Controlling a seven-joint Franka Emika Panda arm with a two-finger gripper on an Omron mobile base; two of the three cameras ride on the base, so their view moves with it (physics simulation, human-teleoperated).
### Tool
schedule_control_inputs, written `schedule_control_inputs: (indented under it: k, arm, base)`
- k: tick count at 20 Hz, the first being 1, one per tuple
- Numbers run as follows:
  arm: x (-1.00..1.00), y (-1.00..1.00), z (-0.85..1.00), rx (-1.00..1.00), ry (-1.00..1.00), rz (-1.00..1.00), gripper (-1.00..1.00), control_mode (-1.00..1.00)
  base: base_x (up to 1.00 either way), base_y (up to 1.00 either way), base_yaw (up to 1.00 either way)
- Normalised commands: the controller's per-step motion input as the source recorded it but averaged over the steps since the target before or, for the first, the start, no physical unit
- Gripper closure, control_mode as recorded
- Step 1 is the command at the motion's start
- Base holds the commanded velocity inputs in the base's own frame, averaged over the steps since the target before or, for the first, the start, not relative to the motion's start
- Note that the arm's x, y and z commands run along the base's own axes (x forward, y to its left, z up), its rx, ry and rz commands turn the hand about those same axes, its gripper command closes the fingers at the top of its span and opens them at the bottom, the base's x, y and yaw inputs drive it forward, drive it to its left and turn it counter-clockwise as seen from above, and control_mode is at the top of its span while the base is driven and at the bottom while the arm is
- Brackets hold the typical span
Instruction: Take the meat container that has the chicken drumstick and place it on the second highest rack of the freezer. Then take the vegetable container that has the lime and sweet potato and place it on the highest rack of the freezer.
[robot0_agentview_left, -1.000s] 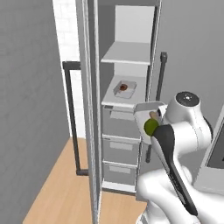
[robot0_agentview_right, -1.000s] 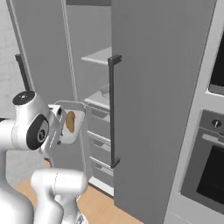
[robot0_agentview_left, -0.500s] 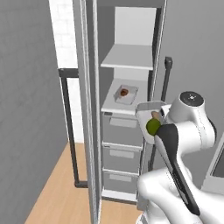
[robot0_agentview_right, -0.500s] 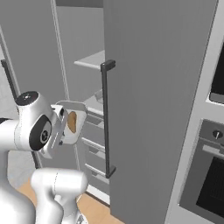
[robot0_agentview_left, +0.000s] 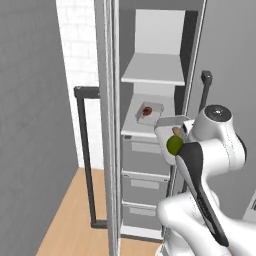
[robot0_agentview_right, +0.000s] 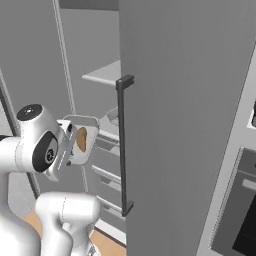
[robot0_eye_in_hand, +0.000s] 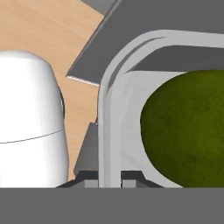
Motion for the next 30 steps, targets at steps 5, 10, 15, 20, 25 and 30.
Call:
schedule_control_inputs:
  k: [5, 10, 15, 20, 25, 30]
  arm:
    - [0.00, 0.00, 0.00, 0.00, 0.00, 0.00, 1.00, 1.00]
    - [0.00, 0.00, 0.00, 0.00, 0.00, 0.00, 1.00, 1.00]
    - [0.00, 0.00, 0.00, 0.00, 0.00, 0.00, 1.00, 1.00]
    - [0.00, 0.00, 0.00, 0.00, 0.00, 0.00, 1.00, 1.00]
    - [0.00, 0.00, 0.00, 0.00, 0.00, 0.00, 1.00, 1.00]
    - [0.00, 0.00, 0.00, 0.00, 0.00, 0.00, 1.00, 1.00]
  base:
    - [0.55, 0.00, -0.07]
    - [0.47, 0.01, -0.06]
    - [0.17, 0.13, -0.03]
    - [0.07, 0.26, -0.02]
    - [0.09, 0.46, -0.08]
    - [0.10, 0.41, -0.08]
